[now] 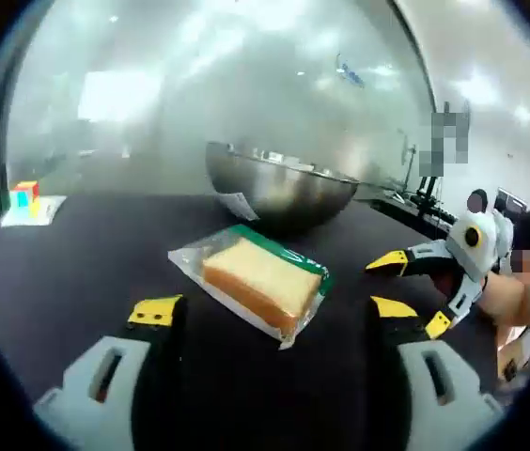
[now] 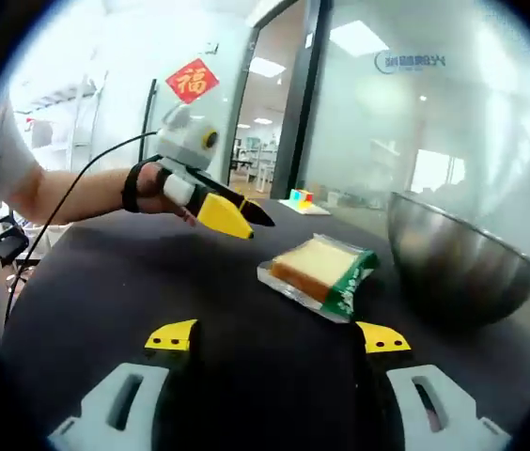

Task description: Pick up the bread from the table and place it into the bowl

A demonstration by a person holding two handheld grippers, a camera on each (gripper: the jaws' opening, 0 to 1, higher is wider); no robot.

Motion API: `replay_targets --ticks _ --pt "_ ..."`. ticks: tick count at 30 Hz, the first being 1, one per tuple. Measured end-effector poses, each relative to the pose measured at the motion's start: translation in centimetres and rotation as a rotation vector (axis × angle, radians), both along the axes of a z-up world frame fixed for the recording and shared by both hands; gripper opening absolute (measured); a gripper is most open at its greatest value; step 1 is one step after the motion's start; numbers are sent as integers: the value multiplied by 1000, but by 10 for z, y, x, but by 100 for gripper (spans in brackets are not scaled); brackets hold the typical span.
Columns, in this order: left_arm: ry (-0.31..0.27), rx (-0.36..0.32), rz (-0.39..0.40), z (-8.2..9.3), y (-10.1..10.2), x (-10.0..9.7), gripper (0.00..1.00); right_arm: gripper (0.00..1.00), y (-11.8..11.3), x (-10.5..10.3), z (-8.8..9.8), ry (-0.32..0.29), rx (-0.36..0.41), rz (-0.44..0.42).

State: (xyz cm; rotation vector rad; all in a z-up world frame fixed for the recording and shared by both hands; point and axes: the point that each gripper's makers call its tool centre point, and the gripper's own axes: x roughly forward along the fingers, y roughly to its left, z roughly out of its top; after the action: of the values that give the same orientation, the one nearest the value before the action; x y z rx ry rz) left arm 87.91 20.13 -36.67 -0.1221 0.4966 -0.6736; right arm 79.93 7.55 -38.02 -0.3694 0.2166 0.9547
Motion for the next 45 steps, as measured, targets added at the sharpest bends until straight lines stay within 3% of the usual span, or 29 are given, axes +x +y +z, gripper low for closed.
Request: replay_targets --ticks 1,3,7,8,10,11,13,14,15,16,18,22,24,25,27,32,34,38,40,45 --pt "35 19 -4 -2 -5 5 84 59 -8 -2 0 -8 1 -6" --pt "96 -19 39 3 -15 17 84 58 -24 -5 0 -19 9 -21" --pt "314 -219 222 11 -26 37 84 56 -42 -8 1 -16 64 -53" --pt "353 -180 243 4 -23 47 84 55 -43 -8 3 -16 78 -66" --pt "354 -18 252 -8 -25 52 84 52 -41 -9 8 -37 88 -67" --pt "357 79 274 -15 -23 49 84 52 -38 -12 13 -56 87 -57" --pt "385 210 276 -25 -33 37 84 51 -32 -19 21 -86 94 -26" --pt "418 258 358 -29 -28 32 84 52 -29 -25 25 -89 100 -4" --pt "414 269 388 -31 -31 33 84 52 -29 -30 27 -91 104 3" --pt "408 261 374 -34 -41 33 84 51 -29 -33 30 -101 107 6" --pt "488 324 398 -47 -38 26 84 52 -28 -38 37 -138 104 27" --pt "489 339 446 -52 -38 56 84 51 -29 -46 48 -171 112 30" --pt "506 416 451 -58 -35 58 84 51 -31 -46 52 -184 117 31" --pt "508 454 446 -59 -36 56 83 51 -32 -46 53 -189 117 31" --pt "512 466 444 -58 -38 53 79 51 -34 -44 54 -203 111 18" --pt "509 610 294 -54 -34 45 67 49 -40 -39 56 -203 112 -10" --pt "519 604 269 -54 -34 41 63 49 -40 -39 56 -205 110 -11" --pt "474 628 188 -51 -36 29 58 49 -41 -36 51 -207 94 -18" --pt "469 626 164 -50 -39 13 56 49 -43 -34 48 -201 87 -25" --pt "442 635 97 -49 -31 1 55 49 -48 -29 43 -195 72 -43"
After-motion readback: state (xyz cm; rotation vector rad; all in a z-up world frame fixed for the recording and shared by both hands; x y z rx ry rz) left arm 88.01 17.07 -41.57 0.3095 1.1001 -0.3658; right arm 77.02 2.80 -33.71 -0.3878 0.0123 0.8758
